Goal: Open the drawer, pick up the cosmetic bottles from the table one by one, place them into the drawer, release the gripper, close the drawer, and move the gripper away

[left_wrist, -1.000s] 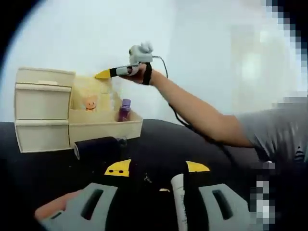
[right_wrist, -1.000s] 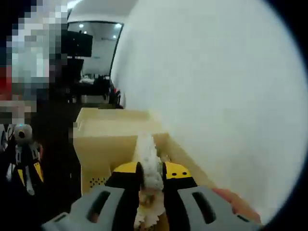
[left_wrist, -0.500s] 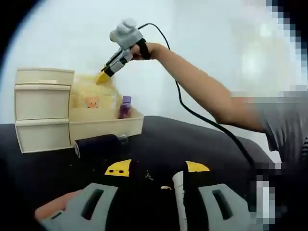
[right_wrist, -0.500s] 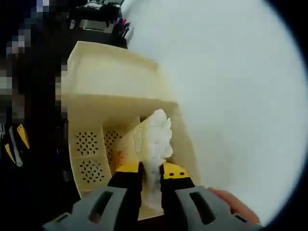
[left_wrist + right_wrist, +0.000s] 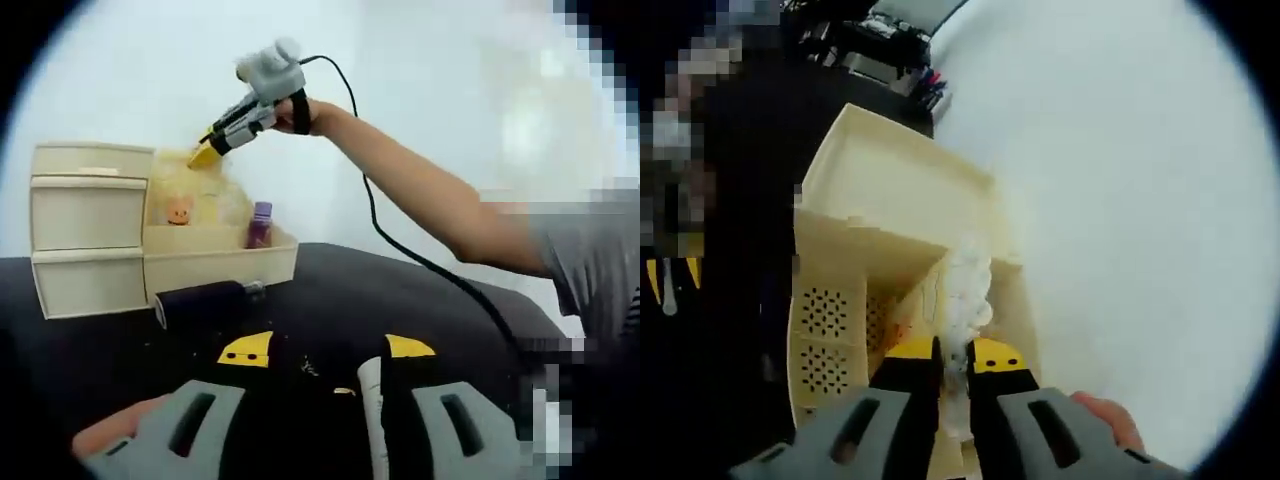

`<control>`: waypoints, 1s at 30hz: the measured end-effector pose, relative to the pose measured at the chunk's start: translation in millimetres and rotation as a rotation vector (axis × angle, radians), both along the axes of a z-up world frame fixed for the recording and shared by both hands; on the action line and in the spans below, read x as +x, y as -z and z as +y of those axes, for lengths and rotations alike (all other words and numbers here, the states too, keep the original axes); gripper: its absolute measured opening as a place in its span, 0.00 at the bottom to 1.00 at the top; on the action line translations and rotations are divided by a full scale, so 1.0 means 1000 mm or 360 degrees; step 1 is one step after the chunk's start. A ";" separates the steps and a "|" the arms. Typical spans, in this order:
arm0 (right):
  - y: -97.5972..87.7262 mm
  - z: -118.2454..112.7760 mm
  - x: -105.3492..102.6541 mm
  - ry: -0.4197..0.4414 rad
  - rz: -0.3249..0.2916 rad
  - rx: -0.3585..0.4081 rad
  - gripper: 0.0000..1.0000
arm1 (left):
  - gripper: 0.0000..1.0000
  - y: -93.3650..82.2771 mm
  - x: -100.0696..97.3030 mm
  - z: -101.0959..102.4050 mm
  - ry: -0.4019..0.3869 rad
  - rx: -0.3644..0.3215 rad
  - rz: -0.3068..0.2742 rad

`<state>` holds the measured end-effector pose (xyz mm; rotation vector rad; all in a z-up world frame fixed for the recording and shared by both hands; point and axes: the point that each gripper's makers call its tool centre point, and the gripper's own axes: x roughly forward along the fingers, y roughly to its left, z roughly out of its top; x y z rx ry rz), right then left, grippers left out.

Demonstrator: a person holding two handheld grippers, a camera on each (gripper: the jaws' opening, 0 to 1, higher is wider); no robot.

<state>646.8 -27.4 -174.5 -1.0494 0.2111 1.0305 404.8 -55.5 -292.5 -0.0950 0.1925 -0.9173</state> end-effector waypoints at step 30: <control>0.001 -0.001 0.030 0.0040 -0.0052 0.0241 0.15 | 0.36 0.005 0.001 0.001 -0.0013 0.0046 0.0002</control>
